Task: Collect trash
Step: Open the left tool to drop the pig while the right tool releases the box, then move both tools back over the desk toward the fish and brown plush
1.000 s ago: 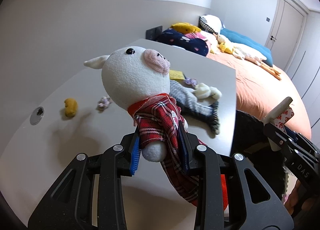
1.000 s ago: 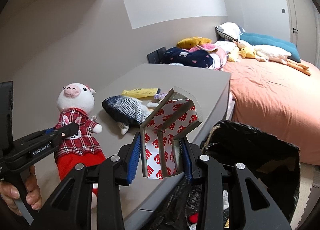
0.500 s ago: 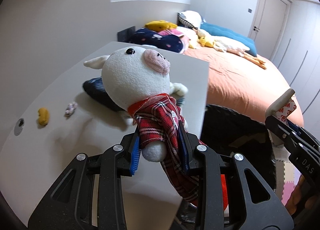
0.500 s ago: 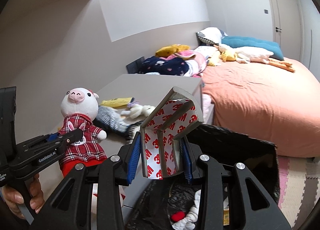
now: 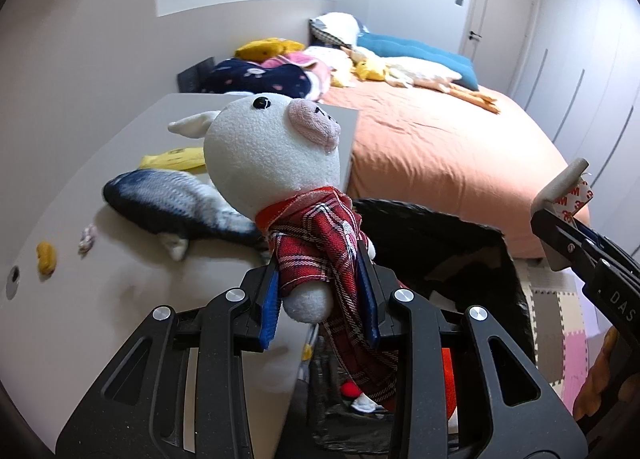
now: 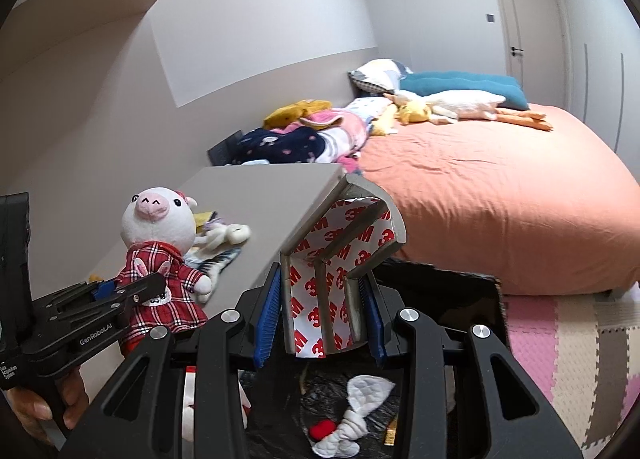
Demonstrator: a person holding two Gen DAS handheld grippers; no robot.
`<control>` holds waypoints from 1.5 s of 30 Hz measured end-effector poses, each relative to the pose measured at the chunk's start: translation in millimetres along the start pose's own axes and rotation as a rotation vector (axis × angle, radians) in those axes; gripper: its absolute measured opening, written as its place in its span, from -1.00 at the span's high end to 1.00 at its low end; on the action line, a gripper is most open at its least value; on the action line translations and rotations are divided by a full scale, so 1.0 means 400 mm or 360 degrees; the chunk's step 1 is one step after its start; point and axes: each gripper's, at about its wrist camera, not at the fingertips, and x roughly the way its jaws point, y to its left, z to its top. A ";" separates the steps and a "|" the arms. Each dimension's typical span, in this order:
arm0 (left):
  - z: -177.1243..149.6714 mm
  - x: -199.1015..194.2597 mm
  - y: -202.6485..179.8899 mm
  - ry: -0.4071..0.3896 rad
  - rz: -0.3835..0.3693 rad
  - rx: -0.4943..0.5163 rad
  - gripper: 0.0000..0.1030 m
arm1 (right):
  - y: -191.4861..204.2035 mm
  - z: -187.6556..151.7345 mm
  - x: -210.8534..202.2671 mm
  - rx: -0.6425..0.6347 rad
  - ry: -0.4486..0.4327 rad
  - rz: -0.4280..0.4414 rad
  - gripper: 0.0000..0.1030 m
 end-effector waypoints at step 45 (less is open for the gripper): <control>-0.016 0.058 -0.040 0.0046 -0.0026 0.0138 -0.88 | -0.106 0.000 0.000 0.0183 -0.0042 -0.0193 -0.49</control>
